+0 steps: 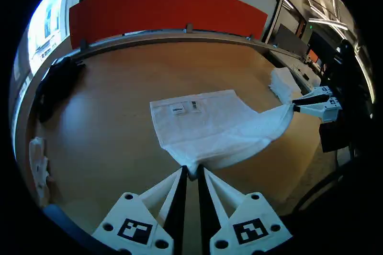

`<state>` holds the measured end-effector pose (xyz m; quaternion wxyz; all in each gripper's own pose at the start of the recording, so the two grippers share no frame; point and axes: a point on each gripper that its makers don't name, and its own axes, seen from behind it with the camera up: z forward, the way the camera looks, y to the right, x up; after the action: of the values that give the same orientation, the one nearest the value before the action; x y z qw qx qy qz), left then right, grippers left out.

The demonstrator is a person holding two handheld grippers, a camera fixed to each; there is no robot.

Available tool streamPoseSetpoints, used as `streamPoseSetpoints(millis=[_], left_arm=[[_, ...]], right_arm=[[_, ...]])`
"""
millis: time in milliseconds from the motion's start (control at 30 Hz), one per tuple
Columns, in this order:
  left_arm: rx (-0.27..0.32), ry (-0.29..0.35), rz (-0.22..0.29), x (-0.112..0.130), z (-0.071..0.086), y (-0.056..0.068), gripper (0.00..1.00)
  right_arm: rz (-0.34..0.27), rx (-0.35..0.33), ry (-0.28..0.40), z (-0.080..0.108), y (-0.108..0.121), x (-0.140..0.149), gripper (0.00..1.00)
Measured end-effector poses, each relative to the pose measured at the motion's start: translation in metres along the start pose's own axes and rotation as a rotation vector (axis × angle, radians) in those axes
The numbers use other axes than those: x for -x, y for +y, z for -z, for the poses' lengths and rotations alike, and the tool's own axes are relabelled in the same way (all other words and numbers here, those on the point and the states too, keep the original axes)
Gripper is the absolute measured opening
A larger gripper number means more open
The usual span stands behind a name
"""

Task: Fold towel

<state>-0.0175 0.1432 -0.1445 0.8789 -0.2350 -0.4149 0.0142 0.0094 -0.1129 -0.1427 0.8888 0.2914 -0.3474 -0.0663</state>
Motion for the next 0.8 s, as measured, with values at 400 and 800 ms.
streamPoseSetpoints(millis=[400, 800], left_arm=[[-0.007, -0.003, -0.001, -0.005, -0.009, -0.004, 0.16], [-0.03, 0.002, 0.01, -0.038, -0.044, -0.025, 0.16]], right_arm=[[0.023, 0.001, -0.008, -0.008, 0.007, -0.004, 0.19], [0.044, 0.032, -0.012, -0.045, 0.041, -0.026, 0.19]])
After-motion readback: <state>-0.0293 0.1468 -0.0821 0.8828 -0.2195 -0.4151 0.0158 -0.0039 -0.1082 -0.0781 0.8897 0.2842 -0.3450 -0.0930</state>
